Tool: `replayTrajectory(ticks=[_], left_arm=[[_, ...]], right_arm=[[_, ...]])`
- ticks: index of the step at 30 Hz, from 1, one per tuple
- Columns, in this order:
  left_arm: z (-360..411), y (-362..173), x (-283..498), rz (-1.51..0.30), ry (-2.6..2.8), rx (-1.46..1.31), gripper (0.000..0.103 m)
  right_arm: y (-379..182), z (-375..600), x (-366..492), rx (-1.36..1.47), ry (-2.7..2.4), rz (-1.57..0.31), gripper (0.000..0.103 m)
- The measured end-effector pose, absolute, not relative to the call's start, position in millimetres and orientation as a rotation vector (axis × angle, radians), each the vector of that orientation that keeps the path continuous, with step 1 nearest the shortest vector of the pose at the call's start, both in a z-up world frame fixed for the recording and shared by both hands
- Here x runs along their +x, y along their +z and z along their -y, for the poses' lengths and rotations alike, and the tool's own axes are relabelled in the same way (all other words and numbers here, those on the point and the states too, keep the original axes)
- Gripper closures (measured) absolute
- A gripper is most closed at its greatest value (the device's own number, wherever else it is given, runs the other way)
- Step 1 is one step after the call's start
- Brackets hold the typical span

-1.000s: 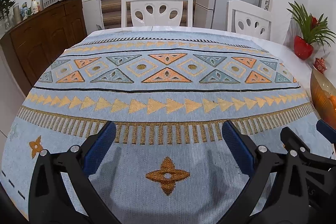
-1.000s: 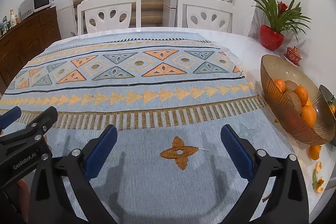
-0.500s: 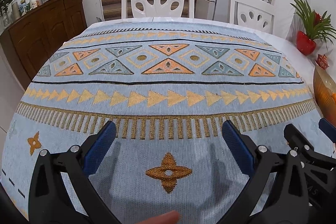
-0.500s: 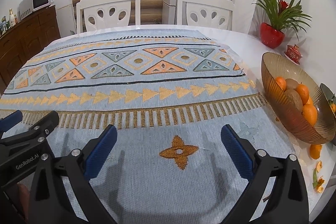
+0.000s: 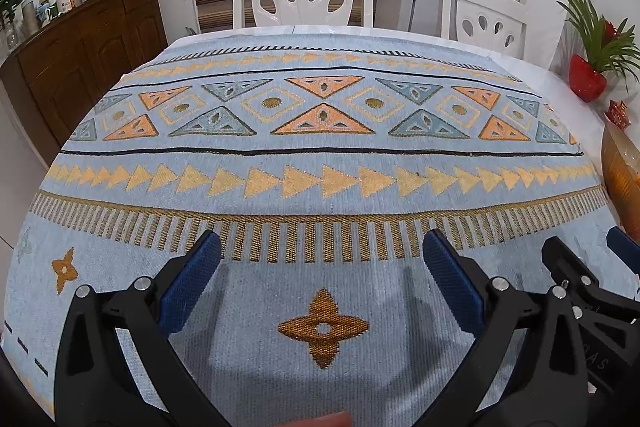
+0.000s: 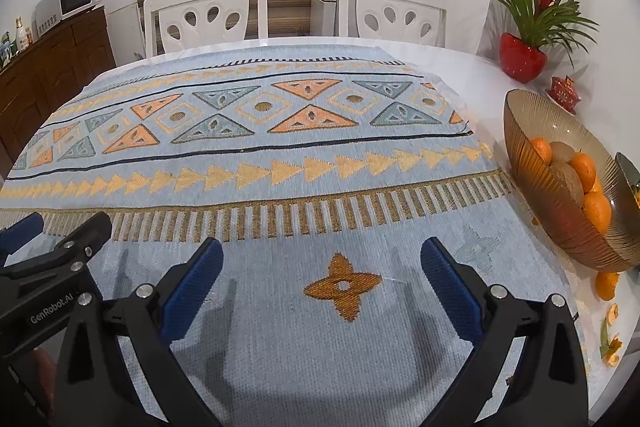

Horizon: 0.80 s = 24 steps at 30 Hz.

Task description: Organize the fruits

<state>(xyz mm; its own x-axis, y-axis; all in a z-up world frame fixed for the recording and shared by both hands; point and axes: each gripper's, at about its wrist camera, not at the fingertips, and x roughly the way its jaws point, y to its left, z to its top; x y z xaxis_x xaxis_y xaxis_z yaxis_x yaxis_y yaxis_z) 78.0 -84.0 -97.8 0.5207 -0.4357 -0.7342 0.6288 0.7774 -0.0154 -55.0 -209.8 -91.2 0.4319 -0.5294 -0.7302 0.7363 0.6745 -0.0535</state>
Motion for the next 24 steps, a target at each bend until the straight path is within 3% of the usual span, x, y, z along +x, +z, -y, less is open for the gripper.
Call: replayTrajectory(ticks=[12,24], left_arm=[[85,-115,99,-0.928,-0.559,0.266,0.003],[85,-106,92,-0.848,-0.536,0.270,0.003]], right_arm=[[-89,228,-50,0.332,-0.760,-0.865,0.005],[-95,240,-44,0.324,-0.729,-0.836,0.005]])
